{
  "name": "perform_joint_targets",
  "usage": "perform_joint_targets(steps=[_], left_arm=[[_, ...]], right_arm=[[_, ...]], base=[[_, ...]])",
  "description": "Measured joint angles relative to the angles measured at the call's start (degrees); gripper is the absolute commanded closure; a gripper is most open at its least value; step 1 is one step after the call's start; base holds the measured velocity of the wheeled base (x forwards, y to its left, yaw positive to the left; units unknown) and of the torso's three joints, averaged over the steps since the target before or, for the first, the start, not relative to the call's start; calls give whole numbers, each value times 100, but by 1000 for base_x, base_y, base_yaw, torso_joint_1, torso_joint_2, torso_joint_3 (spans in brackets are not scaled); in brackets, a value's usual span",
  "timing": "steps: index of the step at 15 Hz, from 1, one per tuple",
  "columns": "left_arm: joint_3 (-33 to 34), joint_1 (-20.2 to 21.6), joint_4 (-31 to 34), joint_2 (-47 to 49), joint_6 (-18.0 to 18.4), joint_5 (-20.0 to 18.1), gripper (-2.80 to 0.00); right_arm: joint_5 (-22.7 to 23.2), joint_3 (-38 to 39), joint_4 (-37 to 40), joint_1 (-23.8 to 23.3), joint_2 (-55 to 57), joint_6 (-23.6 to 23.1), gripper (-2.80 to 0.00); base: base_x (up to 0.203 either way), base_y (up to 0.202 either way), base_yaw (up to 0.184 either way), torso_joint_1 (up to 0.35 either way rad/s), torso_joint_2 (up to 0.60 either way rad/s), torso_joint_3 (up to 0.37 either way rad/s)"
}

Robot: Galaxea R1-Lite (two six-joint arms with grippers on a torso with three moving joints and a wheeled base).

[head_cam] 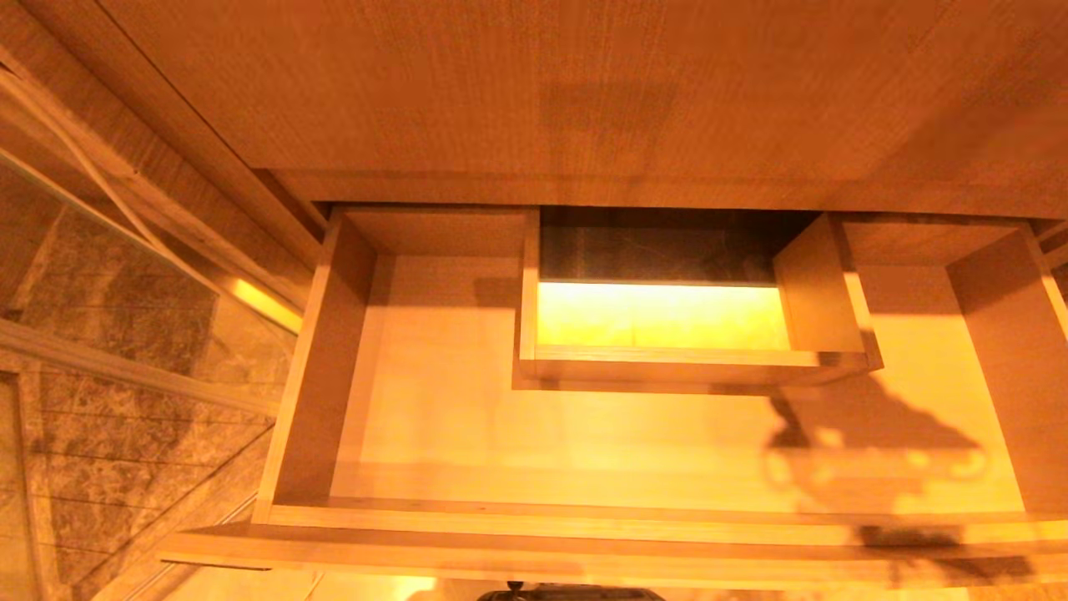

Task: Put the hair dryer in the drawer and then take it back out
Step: Place it on the countertop

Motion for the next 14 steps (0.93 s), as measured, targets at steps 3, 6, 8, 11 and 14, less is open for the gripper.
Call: perform_joint_targets(steps=[3, 6, 8, 11, 14], left_arm=[[0, 0, 0, 0, -3, 0, 0], [0, 0, 0, 0, -2, 0, 0], [0, 0, 0, 0, 0, 1, 0], [0, 0, 2, 0, -1, 0, 0], [0, 0, 1, 0, 0, 0, 0]], right_arm=[[-5, 39, 20, -5, -19, 33, 0], [1, 31, -28, 0, -11, 69, 0], [12, 18, -66, 0, -4, 73, 0], [15, -7, -238, -5, -40, 76, 0], [34, -7, -261, 0, -117, 119, 0]], base=[[0, 0, 0, 0, 0, 0], [0, 0, 0, 0, 0, 0], [0, 0, 0, 0, 0, 0], [0, 0, 0, 0, 0, 0], [0, 0, 0, 27, 2, 16]])
